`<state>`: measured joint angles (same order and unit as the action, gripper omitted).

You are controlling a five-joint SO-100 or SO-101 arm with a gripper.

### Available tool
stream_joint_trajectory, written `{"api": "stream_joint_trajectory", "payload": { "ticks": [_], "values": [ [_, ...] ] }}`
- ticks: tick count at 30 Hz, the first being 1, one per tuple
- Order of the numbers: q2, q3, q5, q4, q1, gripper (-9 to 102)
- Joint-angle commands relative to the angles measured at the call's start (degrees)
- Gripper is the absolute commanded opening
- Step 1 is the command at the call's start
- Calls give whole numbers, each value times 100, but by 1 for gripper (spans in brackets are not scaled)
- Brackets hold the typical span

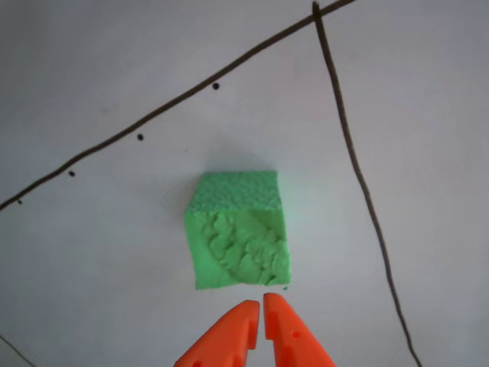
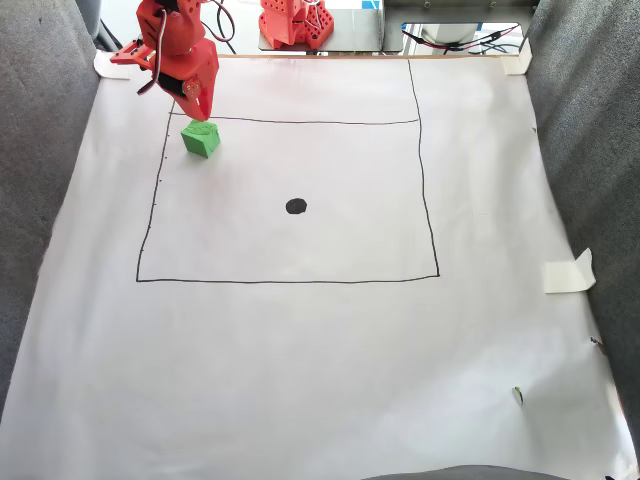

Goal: Grasp the colored block, Place it on the black dot, and then return the arm to the default position.

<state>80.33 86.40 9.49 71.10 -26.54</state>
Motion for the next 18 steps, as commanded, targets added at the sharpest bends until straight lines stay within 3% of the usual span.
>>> {"api": "stream_joint_trajectory", "payload": {
  "ticks": [1,18],
  "values": [
    [79,-211,-35,-149,-53,0],
    [-132,-158,-229,-255,-149,0]
  ]
}}
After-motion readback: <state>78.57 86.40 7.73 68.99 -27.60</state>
